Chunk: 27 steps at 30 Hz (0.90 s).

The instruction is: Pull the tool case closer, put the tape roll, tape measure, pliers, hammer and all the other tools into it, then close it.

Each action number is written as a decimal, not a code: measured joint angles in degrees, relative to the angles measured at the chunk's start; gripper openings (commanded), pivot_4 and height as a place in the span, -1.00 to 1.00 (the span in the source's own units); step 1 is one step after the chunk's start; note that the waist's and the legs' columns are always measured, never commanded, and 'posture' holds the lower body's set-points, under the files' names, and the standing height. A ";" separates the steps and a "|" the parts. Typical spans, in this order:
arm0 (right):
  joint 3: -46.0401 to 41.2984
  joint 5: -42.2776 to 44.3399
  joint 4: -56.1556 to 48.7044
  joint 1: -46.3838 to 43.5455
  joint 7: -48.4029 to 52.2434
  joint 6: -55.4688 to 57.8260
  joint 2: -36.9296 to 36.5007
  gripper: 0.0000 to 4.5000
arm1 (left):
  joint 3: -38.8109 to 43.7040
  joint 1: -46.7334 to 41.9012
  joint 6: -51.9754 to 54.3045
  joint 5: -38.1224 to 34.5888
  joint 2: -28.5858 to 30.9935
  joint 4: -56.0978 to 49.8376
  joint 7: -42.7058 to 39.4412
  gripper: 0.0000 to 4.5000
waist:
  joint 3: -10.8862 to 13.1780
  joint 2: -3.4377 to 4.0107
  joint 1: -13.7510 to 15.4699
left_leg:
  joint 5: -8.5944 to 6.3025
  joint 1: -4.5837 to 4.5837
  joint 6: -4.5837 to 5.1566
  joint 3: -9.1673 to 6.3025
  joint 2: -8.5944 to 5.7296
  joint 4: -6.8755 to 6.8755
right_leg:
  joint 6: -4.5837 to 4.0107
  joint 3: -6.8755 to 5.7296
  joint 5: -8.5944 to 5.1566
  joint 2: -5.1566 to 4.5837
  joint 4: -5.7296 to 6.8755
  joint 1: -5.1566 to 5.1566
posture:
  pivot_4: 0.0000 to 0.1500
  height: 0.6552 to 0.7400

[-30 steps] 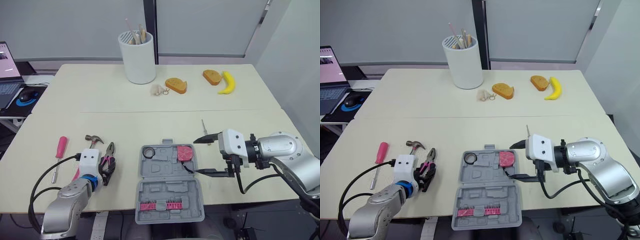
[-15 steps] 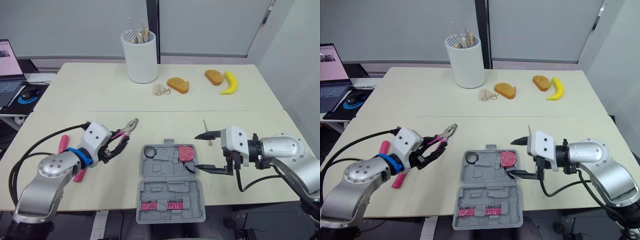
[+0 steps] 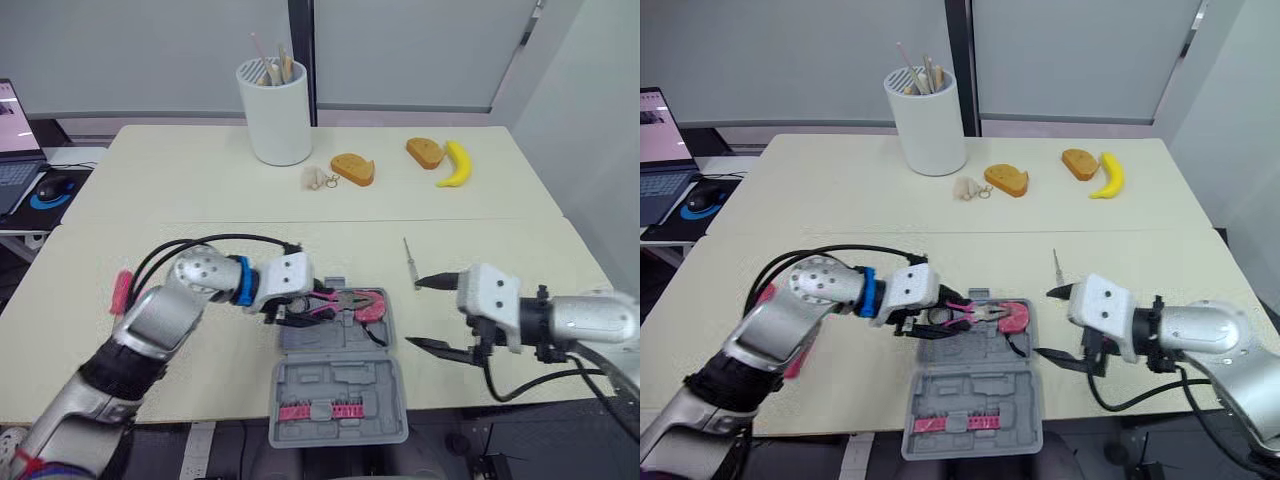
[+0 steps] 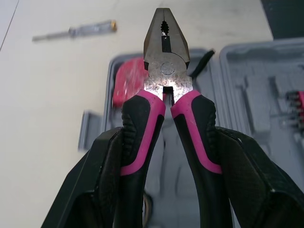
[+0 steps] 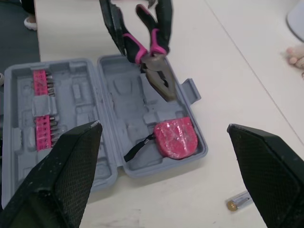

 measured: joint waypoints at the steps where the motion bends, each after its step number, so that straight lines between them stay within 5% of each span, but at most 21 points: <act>1: 2.85 -1.37 0.16 -1.45 -1.27 0.89 1.30 1.00 | -0.66 -0.33 -0.05 0.38 -0.45 0.04 -0.20 0.15 | 0.01 0.02 -0.41 | 0.00 0.00 0.00 -0.04 0.01 0.00 | -0.01 0.01 0.00 0.03 0.03 -0.03 | 1.00 0.85; 9: 19.37 -10.44 7.91 -14.40 -5.40 4.59 9.34 1.00 | -2.22 -0.76 2.54 1.52 -0.71 0.03 -1.58 0.15 | 0.02 0.05 -0.86 | 0.00 -0.14 0.01 -0.10 0.03 0.15 | -0.07 -0.05 0.01 0.05 0.05 -0.07 | 1.00 0.85; 23: 26.26 -15.36 13.59 -17.98 -2.22 4.09 12.38 1.00 | -2.21 -0.73 4.81 1.62 -0.64 -1.15 -1.41 0.15 | 0.04 0.07 -0.51 | -0.01 -0.51 0.03 -0.21 -0.01 0.62 | -0.25 -0.23 0.19 -0.02 0.15 -0.16 | 1.00 0.85; 27: 26.95 -16.28 14.29 -18.03 -1.77 3.97 13.16 0.58 | -2.21 -0.72 4.88 1.62 -0.65 -1.48 -1.34 0.15 | 0.04 0.07 -0.47 | -0.01 -0.51 0.03 -0.21 -0.01 0.63 | -0.25 -0.21 0.19 -0.02 0.17 -0.17 | 1.00 0.85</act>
